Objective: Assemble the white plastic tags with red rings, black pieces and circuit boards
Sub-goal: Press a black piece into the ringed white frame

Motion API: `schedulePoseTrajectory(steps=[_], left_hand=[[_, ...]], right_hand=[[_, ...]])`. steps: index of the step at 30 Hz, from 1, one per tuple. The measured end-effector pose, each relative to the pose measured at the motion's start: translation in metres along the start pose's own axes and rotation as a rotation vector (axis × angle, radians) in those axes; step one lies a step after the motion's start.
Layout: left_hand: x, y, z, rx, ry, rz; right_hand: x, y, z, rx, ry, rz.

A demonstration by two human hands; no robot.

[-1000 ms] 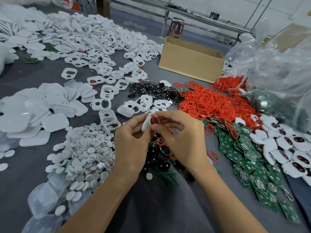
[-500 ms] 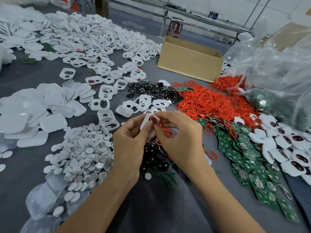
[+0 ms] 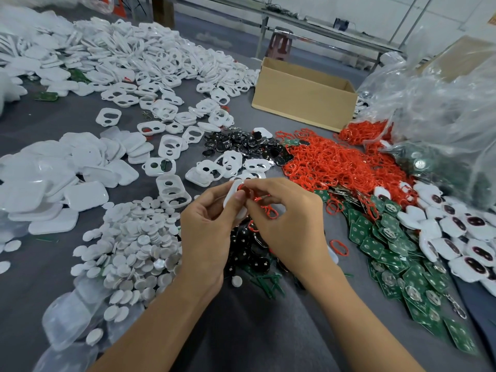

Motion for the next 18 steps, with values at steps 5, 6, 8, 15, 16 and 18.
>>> schedulePoseTrajectory(steps=[5,6,8,15,16,18], left_hand=[[0.0001,0.0,0.0017,0.018,0.017,-0.007],[0.0002,0.0,0.0021,0.02,0.015,-0.008],[0.0002,0.0001,0.0024,0.023,0.009,-0.009],[0.0006,0.0001,0.0041,0.038,0.006,-0.004],[0.0004,0.0001,0.0045,0.047,-0.004,-0.001],[-0.0005,-0.0003,0.0049,0.061,-0.033,0.007]], right_hand=[[-0.0003,-0.0003,0.0,-0.022,-0.008,0.018],[-0.0001,-0.0004,0.0001,-0.024,-0.01,0.02],[0.0003,-0.0005,-0.0001,-0.025,-0.018,0.021],[-0.0003,-0.0016,0.0008,-0.028,-0.065,-0.002],[-0.0006,-0.002,0.001,-0.028,-0.073,-0.009],[-0.0009,-0.0025,0.001,-0.04,-0.064,-0.025]])
Point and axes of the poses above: each hand's wrist, its own y-axis towards the middle knuckle, its own x-axis out of the back of the hand, z = x × y, the point moved 1 cm from there along y, towards the middle knuckle, and after that the axes turned 12 degrees about z, right-handed, at the moved point
